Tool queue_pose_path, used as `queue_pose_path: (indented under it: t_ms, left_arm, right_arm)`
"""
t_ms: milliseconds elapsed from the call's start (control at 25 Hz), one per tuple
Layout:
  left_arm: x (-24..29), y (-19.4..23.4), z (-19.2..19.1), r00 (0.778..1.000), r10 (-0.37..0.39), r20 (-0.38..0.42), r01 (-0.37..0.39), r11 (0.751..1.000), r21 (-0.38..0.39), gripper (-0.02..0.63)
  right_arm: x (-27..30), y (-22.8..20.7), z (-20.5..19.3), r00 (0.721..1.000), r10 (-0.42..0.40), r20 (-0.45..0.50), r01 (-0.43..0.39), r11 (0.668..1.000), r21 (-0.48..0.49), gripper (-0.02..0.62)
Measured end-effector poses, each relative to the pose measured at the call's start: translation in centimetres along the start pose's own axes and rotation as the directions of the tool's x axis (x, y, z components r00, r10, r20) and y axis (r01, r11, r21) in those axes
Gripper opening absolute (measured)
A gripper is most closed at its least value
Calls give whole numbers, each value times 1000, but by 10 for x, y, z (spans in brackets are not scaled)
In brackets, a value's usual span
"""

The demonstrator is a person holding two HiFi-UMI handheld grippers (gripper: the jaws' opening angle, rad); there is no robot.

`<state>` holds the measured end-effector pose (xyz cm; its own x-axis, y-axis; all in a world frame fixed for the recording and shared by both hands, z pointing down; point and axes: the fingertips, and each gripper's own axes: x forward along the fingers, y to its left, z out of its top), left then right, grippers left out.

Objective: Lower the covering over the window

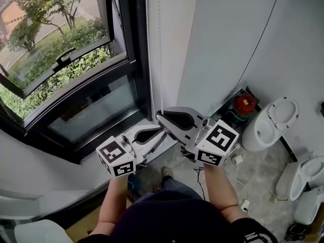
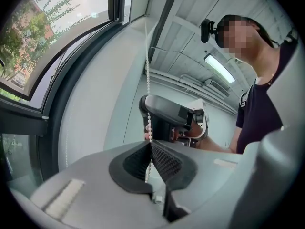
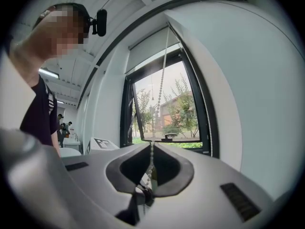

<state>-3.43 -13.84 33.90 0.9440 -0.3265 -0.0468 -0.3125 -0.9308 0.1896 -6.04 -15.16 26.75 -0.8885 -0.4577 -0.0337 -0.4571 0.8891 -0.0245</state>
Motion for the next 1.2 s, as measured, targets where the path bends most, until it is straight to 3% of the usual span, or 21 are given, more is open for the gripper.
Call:
queue_pose_path:
  t_ms: [120, 280, 840, 1200]
  left_arm:
    - [-2, -3, -13, 1000, 2, -25, -3, 1000, -15, 15]
    - [-1, -5, -24, 1000, -12, -21, 11, 998, -55, 15]
    - [15, -8, -85, 995, 62, -72, -72, 986, -149, 15]
    - [19, 4, -125, 989, 90, -117, -107, 983, -148, 15]
  right_arm:
    - [-3, 6, -12, 999, -1, -49, 0, 1000, -13, 18]
    - [-7, 5, -23, 999, 26, -38, -24, 999, 48, 18]
    - [-23, -1, -86, 982, 73, -172, -62, 996, 71, 18]
    - [-26, -12, -127, 972, 76, -224, -51, 992, 116, 18]
